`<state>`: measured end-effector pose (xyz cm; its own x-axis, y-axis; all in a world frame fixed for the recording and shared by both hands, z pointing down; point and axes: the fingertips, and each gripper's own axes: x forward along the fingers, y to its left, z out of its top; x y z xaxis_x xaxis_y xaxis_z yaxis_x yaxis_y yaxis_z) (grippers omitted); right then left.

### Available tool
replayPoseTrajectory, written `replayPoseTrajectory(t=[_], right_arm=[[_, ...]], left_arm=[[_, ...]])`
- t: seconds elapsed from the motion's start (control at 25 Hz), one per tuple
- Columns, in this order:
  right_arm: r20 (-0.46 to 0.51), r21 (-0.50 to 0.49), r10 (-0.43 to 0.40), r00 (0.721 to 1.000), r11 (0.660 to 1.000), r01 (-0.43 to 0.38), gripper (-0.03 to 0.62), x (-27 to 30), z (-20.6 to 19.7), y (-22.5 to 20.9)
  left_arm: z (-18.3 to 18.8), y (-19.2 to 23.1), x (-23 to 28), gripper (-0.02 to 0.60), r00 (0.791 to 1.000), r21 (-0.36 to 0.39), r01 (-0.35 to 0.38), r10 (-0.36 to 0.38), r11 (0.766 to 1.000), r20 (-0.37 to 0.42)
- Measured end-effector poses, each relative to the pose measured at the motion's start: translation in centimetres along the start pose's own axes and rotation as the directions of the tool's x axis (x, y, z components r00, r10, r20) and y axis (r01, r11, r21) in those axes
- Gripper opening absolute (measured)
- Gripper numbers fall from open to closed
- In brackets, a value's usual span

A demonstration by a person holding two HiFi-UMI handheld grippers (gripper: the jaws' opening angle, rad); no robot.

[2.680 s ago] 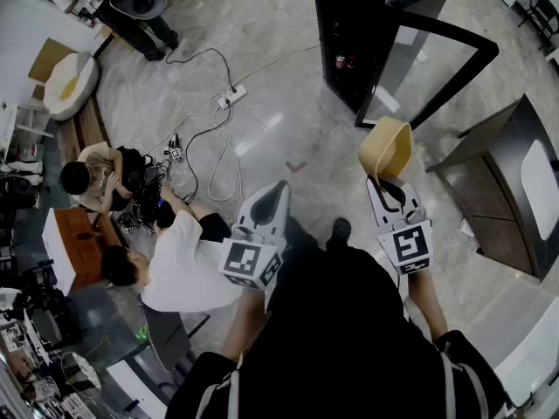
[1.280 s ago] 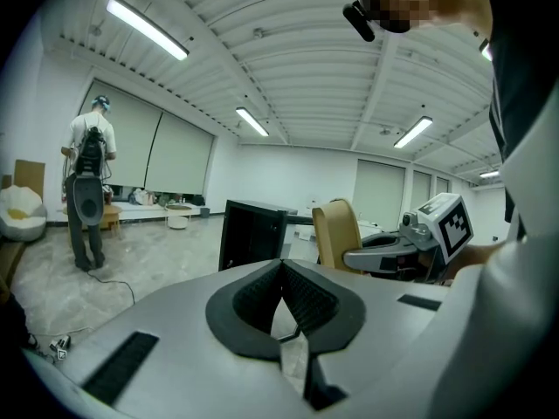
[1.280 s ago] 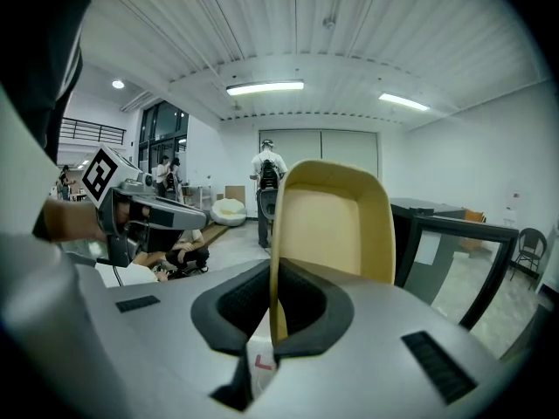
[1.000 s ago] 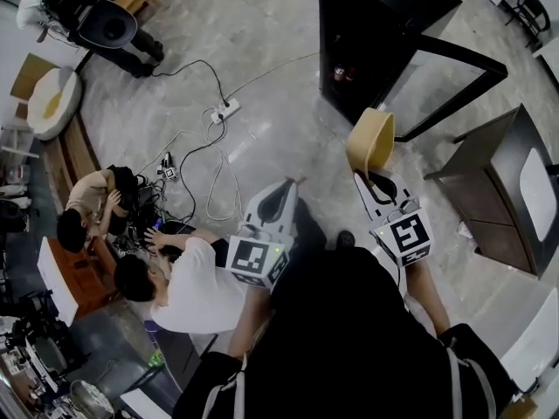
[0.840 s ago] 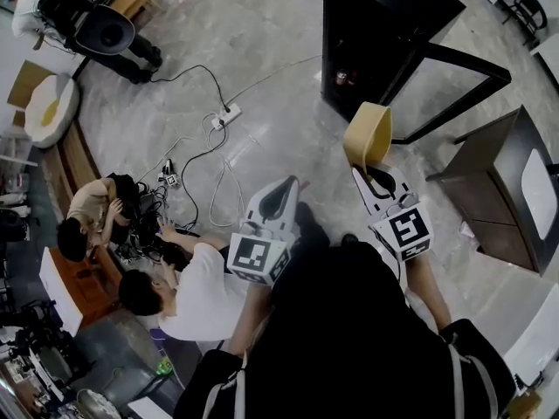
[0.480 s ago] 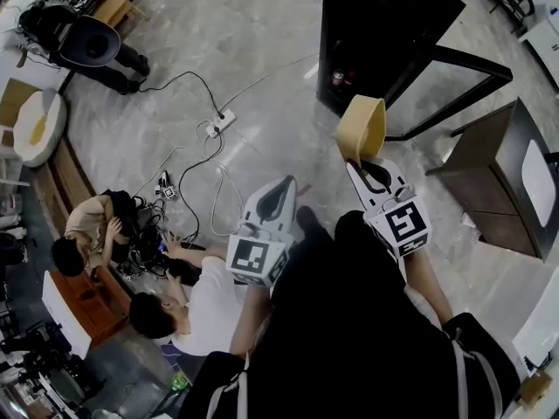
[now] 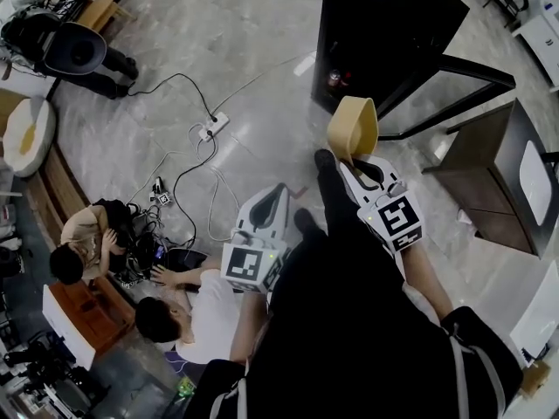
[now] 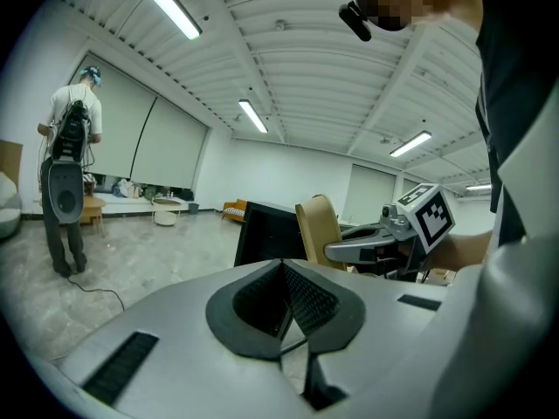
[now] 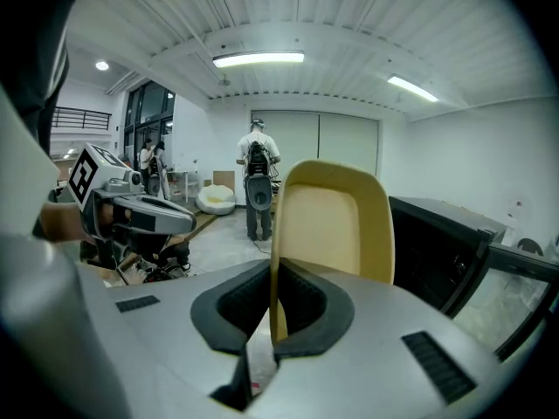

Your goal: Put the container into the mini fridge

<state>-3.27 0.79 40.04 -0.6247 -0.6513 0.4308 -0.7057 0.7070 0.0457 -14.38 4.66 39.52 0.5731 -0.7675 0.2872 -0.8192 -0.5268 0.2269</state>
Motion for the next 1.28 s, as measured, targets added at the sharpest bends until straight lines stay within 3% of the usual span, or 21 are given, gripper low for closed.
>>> replayPoseTrajectory(t=[0.24, 0.48, 0.76, 0.96, 1.12, 1.28], right_arm=[[-0.013, 0.003, 0.015, 1.000, 1.000, -0.015, 0.028, 3.4, 0.9, -3.3], [-0.032, -0.004, 0.013, 0.999, 1.000, -0.013, 0.028, 8.6, 1.6, -9.3], [-0.087, -0.002, 0.011, 0.996, 1.000, -0.011, 0.028, 12.4, 0.5, -16.2], [-0.187, -0.096, 0.042, 0.981, 0.994, -0.061, 0.028, 16.2, -3.6, -20.2], [-0.286, -0.079, 0.038, 0.957, 0.995, -0.064, 0.028, 19.0, -7.8, -23.3], [-0.409, -0.033, 0.016, 0.913, 0.999, -0.032, 0.028, 22.0, -12.6, -26.2]], left_arm=[[1.5, 2.3, 2.5, 0.032, 1.000, -0.004, -0.017, 0.017, 1.000, 0.010], [4.4, 5.4, 8.0, 0.032, 0.999, 0.003, -0.037, 0.037, 0.999, 0.000], [8.2, 6.0, 14.4, 0.032, 1.000, 0.028, -0.020, 0.020, 0.999, -0.002], [9.5, 6.4, 18.2, 0.032, 1.000, 0.051, -0.021, 0.021, 0.998, -0.002], [9.9, 7.0, 20.2, 0.032, 0.999, 0.035, -0.047, 0.047, 0.998, -0.009], [10.3, 7.6, 21.7, 0.032, 0.996, -0.010, -0.088, 0.088, 0.996, -0.008]])
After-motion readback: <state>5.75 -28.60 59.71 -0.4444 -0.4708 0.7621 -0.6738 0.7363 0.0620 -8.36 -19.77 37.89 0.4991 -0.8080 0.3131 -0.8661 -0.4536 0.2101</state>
